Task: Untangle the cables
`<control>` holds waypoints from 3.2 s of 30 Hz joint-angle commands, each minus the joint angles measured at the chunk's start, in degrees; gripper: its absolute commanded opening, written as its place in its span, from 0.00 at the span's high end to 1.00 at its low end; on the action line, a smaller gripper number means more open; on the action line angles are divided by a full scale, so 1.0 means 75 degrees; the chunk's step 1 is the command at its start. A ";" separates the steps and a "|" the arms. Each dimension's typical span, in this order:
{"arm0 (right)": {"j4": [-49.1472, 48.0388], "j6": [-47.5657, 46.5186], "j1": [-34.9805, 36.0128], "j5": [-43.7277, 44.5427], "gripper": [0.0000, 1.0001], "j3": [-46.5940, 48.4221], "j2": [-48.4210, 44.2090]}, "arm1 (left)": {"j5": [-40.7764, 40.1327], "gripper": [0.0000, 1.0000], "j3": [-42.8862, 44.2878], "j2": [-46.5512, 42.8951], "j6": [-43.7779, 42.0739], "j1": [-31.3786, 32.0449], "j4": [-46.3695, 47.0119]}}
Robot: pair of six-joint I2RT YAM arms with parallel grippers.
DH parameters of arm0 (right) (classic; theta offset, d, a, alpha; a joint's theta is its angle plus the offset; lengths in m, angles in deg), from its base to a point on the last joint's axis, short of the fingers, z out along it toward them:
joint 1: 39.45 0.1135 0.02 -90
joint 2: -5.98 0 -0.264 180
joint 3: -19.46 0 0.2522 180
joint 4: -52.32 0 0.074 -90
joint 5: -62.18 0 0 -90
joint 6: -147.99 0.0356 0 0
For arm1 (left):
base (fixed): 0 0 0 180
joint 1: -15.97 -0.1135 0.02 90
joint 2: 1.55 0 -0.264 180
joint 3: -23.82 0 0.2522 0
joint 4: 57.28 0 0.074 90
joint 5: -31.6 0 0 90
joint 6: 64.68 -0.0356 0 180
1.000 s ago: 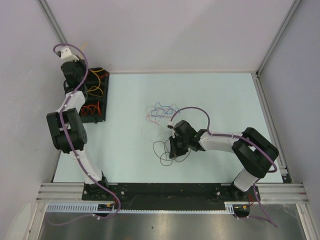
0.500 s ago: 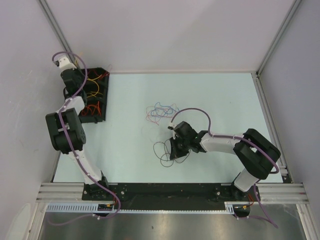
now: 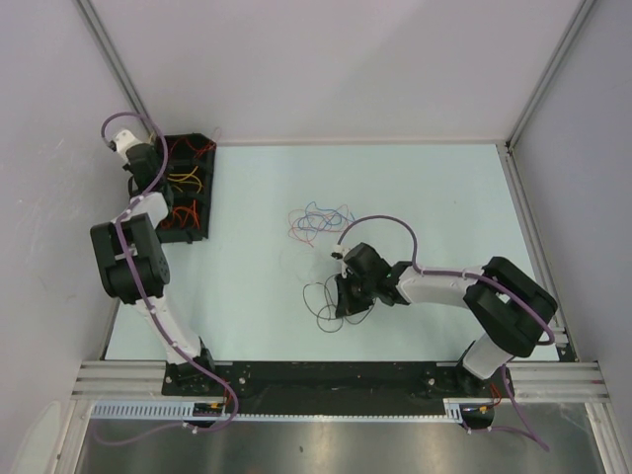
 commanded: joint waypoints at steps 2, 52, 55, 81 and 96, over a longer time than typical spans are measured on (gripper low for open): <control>-0.0090 0.0045 0.0142 0.0098 1.00 -0.0181 -0.0370 | 0.0199 1.00 0.0434 0.0104 0.1452 0.0022 -0.1316; 0.0401 0.0126 -0.0186 0.0145 1.00 0.0027 -0.1565 | -0.0351 0.44 -0.0617 -0.4357 0.2358 0.1849 -0.4191; 0.0636 0.0091 -0.0174 0.0297 1.00 0.0357 -0.1706 | -0.0082 0.45 -0.1169 -0.5050 0.1737 0.2622 -0.4494; 0.1703 -0.0307 0.0106 0.0895 1.00 0.2561 -0.1003 | 0.4313 0.30 -0.6642 -0.7853 0.1641 0.5307 -0.1512; 0.1762 -0.0600 0.0306 0.1317 1.00 0.2537 -0.0371 | 0.5472 0.25 -0.7943 -0.5989 0.2180 0.5308 0.2041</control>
